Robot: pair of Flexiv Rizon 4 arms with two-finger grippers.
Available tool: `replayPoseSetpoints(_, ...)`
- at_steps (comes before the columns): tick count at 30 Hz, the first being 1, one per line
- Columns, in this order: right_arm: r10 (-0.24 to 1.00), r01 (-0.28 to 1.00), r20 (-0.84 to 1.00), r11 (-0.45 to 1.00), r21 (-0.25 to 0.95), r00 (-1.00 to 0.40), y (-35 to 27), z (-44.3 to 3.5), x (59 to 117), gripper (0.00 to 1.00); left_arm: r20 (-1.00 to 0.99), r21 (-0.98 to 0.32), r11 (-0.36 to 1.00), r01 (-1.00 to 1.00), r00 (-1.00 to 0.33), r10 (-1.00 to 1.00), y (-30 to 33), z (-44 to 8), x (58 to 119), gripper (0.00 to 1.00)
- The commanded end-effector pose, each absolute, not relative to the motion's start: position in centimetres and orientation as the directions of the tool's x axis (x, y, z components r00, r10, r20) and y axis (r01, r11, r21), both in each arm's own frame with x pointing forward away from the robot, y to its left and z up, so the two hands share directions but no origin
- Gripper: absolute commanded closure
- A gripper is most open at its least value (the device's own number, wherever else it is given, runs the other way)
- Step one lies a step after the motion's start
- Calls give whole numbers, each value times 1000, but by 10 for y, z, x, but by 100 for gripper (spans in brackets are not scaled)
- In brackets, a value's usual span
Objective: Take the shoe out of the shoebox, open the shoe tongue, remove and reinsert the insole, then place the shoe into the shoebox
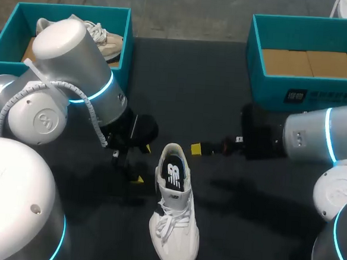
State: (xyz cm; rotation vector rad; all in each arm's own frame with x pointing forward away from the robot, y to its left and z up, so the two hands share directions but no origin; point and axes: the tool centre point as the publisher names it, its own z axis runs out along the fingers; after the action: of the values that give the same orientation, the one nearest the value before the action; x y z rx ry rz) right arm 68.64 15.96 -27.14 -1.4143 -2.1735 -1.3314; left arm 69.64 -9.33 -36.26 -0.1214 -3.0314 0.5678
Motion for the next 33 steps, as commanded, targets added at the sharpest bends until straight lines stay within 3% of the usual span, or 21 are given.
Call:
replayPoseSetpoints(1,646,818,581,121,563,-496,164,-272,686,0,39,-359,931,67,-995,87,-94,-363,696,0)
replayPoseSetpoints(22,734,842,454,303,446,-505,189,-256,698,0,-18,-434,845,312,-941,338,-22,-319,729,0)
replayPoseSetpoints(23,741,843,446,305,442,-502,190,-256,698,5,-26,-434,838,330,-935,354,-18,-317,730,0)
replayPoseSetpoints(24,751,848,437,305,434,-494,191,-256,698,18,-35,-427,842,331,-936,350,-14,-315,731,0)
replayPoseSetpoints(25,753,848,435,305,433,-493,192,-256,699,44,-44,-420,840,342,-933,358,-11,-312,733,0)
replayPoseSetpoints(27,761,849,423,309,428,-491,196,-257,698,67,-59,-418,832,365,-925,376,-3,-307,736,0)
replayPoseSetpoints(28,766,851,418,311,423,-488,197,-257,698,92,-64,-413,832,371,-923,380,1,-304,738,0)
replayPoseSetpoints(29,768,851,415,313,421,-488,198,-258,698,100,-71,-409,825,390,-915,397,5,-301,740,0)
replayPoseSetpoints(33,793,862,387,318,395,-470,206,-261,697,100,-87,-388,825,411,-908,411,18,-293,751,0)
